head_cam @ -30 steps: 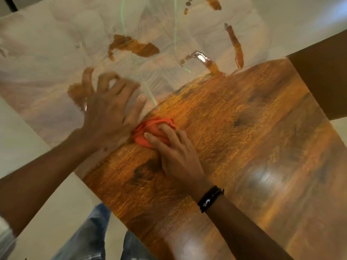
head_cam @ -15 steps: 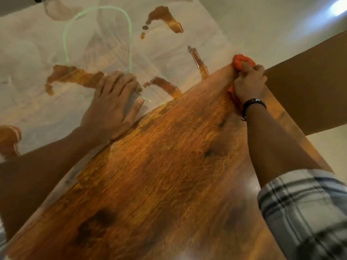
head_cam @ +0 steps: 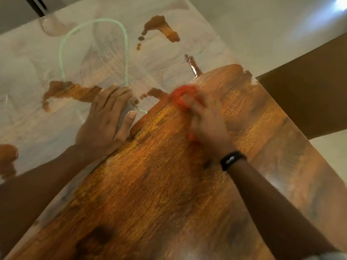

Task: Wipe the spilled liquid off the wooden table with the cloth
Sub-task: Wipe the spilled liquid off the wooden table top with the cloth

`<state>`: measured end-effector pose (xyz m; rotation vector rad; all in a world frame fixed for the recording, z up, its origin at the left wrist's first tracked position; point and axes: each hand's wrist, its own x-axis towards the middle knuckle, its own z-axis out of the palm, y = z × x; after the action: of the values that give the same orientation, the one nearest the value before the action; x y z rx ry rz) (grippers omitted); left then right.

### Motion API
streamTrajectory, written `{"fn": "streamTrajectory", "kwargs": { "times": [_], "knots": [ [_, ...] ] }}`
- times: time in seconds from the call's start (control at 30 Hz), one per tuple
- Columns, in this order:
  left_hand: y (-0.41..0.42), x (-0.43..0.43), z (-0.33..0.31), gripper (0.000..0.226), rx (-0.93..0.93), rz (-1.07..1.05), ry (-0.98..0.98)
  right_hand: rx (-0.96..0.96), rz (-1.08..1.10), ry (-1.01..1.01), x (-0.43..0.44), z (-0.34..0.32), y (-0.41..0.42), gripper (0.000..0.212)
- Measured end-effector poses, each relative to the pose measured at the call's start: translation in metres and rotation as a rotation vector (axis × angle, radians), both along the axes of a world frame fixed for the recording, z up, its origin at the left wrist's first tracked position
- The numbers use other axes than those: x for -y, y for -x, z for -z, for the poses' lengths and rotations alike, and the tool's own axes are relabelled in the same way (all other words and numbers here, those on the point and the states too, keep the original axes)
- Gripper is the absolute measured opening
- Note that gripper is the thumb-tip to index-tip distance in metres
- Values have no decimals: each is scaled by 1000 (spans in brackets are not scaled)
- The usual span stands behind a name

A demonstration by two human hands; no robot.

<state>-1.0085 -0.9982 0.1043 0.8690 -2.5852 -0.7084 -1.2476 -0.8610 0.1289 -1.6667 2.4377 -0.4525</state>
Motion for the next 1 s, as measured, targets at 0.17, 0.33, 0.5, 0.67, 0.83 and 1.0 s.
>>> {"fn": "streamTrajectory", "kwargs": {
  "times": [0.17,0.33,0.5,0.67,0.83,1.0],
  "knots": [
    [-1,1,0,60,18,3,-20,-45,538,-54,31,-8,148,44],
    [0,1,-1,59,36,-5,-27,20,779,-29,24,-5,159,46],
    [1,1,0,60,69,-22,-4,2,969,-44,-6,-9,146,46],
    [2,0,1,61,68,-29,-6,-21,627,-27,93,-4,125,42],
    [1,-1,-1,59,42,-28,-18,1,284,41,126,-1,51,39],
    [2,-1,-2,63,39,-49,-21,39,-228,9,18,3,-76,48]
  ]
}}
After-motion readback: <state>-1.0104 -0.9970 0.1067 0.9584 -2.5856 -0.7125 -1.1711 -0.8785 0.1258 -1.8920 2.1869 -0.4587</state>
